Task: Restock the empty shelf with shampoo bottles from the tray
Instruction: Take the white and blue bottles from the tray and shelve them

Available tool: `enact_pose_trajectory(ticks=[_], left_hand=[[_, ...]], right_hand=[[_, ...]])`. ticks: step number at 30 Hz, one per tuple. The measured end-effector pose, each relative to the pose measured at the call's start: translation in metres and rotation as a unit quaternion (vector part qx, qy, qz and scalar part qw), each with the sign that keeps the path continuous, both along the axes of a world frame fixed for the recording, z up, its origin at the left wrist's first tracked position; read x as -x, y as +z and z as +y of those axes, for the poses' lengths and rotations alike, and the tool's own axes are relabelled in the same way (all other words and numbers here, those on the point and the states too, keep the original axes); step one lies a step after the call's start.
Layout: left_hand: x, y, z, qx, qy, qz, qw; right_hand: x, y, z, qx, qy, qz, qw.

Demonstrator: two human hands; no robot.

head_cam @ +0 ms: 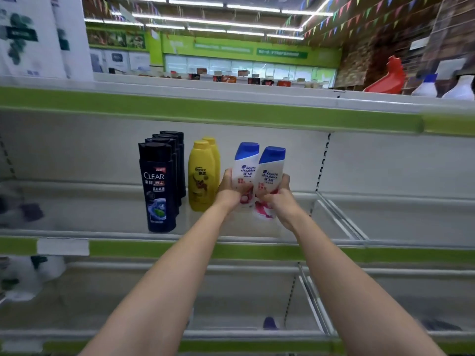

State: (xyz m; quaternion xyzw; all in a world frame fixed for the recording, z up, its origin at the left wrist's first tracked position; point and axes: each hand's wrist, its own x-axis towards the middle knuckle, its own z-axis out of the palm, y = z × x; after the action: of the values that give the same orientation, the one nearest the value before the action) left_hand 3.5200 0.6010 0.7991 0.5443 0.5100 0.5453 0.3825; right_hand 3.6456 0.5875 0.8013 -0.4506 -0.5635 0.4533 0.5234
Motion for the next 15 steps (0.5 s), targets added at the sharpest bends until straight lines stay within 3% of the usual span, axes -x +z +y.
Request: enact_pose_trajectory(ticks=[6,15], left_hand=[[-0.008,-0.001,0.033,0.007,0.083,-0.012,0.996],[-0.005,0.0,0.038,0.042,0.046,-0.014,0.998]], right_hand=[[0.006,-0.009,0.027,-0.038,0.0,0.008,0.999],[0.006,-0.011,0.03,-0.034,0.018,0.013,0.999]])
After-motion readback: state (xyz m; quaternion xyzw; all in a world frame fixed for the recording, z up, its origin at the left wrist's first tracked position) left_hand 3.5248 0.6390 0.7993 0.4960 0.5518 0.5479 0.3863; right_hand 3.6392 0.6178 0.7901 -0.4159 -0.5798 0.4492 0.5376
